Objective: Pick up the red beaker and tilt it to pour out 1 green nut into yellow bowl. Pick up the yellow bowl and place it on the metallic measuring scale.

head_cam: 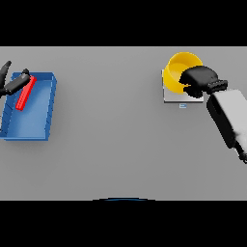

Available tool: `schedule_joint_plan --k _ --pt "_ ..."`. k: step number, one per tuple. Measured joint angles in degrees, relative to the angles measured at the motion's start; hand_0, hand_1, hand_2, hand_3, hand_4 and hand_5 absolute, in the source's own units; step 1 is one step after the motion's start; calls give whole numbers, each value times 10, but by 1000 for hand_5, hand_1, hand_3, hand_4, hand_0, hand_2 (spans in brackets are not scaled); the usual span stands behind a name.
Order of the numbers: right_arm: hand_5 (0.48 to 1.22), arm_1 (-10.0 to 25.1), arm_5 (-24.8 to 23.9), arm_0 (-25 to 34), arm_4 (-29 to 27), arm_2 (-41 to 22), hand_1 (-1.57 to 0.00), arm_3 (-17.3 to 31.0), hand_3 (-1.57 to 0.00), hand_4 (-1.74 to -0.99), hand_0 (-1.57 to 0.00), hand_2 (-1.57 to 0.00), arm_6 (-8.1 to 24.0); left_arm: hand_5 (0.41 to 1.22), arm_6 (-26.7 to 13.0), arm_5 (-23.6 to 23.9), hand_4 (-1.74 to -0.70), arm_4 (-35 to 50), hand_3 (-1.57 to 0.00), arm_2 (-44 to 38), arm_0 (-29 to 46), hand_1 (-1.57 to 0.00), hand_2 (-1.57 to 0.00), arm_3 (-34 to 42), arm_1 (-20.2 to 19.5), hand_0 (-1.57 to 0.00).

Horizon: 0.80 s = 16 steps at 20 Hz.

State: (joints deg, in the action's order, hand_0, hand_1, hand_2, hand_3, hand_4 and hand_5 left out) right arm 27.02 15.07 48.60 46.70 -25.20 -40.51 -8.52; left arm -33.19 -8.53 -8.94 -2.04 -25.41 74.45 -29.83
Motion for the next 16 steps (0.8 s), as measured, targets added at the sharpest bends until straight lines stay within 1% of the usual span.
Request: schedule_joint_plan --k 1,2,3,4,5,6,7,8,9,10,11,13,14,16 --pt "1221 4 3 -1 -3 2 -1496 -2 -1249 -1741 -1565 -1437 -6 779 5 -1 -838 1 1 1 5 1 1 1 2 1" --pt "1221 6 3 -1 -5 4 -1428 -2 -1110 -1682 -1558 -1343 -5 775 4 -1 -836 2 1 3 8 1 1 4 5 1" --pt "1145 11 11 -3 -6 4 -1285 -4 -959 -1632 -1471 -1178 -6 773 5 -4 -837 6 1 1 8 1 1 8 1 1" --pt "1074 9 10 -4 -7 5 -1125 -3 -816 -1592 -1335 -1007 3 774 2 -4 -836 6 1 1 4 1 1 6 3 1" --pt "1014 10 15 -5 -13 10 -958 -6 -688 -1559 -1147 -848 2 771 5 -3 -834 3 1 4 3 1 1 3 5 1" --pt "965 7 24 -6 -21 16 -811 -5 -576 -1535 -946 -708 10 768 6 -2 -835 1 1 4 2 1 1 2 4 1" --pt "923 8 30 -8 -26 18 -673 -6 -476 -1513 -757 -579 9 764 4 -4 -839 5 1 2 5 1 1 4 5 1" --pt "890 3 35 -5 -29 20 -556 -6 -391 -1496 -605 -470 15 764 9 0 -840 7 1 1 10 1 1 5 8 1" --pt "863 7 44 -1 -34 25 -459 -4 -318 -1485 -484 -376 15 760 3 1 -837 8 1 0 7 1 1 9 8 1" --pt "847 2 42 1 -34 27 -380 1 -258 -1476 -387 -300 23 754 1 0 -831 7 1 0 4 1 1 3 8 1" --pt "833 8 42 -2 -33 25 -304 -3 -206 -1461 -309 -240 14 749 2 0 -832 4 1 3 5 1 1 6 7 1" --pt "817 2 45 -2 -27 17 -194 1 -131 -1435 -198 -153 18 752 6 1 -835 4 1 0 5 1 1 2 5 1" --pt "811 9 49 2 -23 14 -155 5 -105 -1422 -158 -122 12 753 3 -1 -836 7 1 -1 7 1 1 6 4 1" --pt "798 7 56 4 -20 10 -99 5 -67 -1401 -101 -78 21 759 0 -2 -834 7 1 -2 1 1 1 3 3 1"
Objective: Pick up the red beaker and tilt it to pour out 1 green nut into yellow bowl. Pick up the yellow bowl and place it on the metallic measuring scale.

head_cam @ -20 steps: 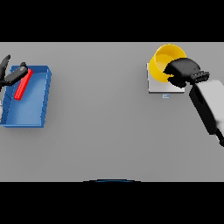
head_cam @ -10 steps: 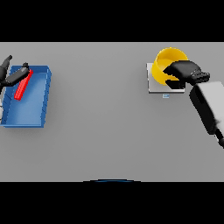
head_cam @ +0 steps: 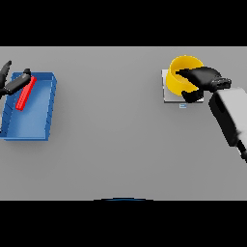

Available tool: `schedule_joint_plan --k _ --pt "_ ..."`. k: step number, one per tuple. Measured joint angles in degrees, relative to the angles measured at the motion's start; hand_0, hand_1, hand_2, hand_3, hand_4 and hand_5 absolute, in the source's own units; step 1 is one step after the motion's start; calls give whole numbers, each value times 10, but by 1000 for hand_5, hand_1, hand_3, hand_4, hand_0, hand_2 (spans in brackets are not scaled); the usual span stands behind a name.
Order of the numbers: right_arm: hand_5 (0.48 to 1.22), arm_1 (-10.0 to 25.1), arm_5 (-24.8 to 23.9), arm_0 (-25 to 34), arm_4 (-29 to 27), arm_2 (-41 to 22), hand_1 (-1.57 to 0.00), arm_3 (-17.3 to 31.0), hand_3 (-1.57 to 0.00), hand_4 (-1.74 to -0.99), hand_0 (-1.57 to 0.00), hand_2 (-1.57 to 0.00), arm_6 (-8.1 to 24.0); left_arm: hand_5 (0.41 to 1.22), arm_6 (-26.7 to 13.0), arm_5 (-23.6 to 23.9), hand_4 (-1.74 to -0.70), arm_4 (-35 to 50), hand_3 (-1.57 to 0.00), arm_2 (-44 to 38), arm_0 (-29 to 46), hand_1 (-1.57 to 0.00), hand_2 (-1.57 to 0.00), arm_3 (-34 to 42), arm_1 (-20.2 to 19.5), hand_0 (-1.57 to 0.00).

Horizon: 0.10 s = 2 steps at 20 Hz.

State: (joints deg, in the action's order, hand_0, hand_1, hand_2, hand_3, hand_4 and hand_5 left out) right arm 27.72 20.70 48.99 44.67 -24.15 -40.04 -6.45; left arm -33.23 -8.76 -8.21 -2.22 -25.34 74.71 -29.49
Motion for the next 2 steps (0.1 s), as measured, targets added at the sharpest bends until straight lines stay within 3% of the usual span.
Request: schedule_joint_plan --k 2 --pt "779 0 5 0 1 -2 -63 -1 -42 -1390 -64 -50 -2 760 3 2 -833 -3 1 2 2 1 1 4 0 1"
